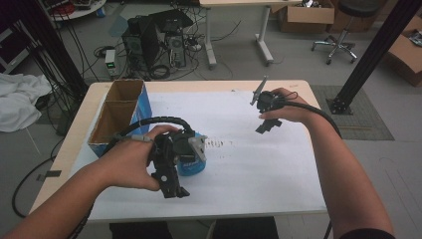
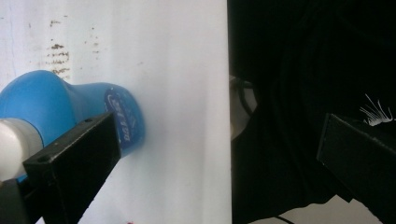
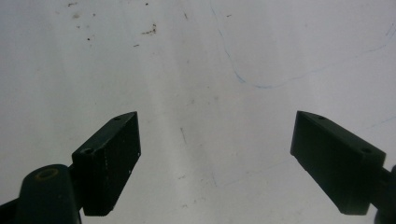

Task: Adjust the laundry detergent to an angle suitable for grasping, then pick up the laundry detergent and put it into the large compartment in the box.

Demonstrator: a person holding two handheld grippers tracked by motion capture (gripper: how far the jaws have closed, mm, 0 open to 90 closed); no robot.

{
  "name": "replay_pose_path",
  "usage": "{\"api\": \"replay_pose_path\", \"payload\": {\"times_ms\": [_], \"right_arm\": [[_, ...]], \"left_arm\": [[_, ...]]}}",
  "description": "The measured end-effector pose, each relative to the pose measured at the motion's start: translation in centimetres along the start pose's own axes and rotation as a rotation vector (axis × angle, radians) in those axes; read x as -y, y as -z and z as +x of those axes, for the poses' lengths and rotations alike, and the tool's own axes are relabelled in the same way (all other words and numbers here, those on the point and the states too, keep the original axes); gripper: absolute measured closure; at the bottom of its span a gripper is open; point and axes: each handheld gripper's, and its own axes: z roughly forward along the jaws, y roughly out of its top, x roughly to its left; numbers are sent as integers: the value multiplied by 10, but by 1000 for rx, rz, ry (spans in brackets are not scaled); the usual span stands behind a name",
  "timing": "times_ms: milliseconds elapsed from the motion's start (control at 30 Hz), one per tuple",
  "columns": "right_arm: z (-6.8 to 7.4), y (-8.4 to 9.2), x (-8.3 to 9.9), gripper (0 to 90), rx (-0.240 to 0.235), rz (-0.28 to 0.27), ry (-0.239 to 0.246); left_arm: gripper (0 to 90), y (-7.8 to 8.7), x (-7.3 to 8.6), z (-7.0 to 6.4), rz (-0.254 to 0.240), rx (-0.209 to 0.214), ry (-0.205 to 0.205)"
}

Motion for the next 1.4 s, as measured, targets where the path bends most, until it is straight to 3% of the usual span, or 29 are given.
{"api": "replay_pose_path", "payload": {"times_ms": [633, 967, 1400], "right_arm": [[-2, 0, 3, 161, -11, -7, -9], [-6, 3, 4, 161, -5, -6, -5], [-1, 1, 8, 161, -2, -9, -12]], "left_arm": [[0, 1, -6, -3, 11, 3, -12], [1, 5, -8, -2, -14, -5, -16], [1, 1, -9, -7, 3, 8, -19]]}}
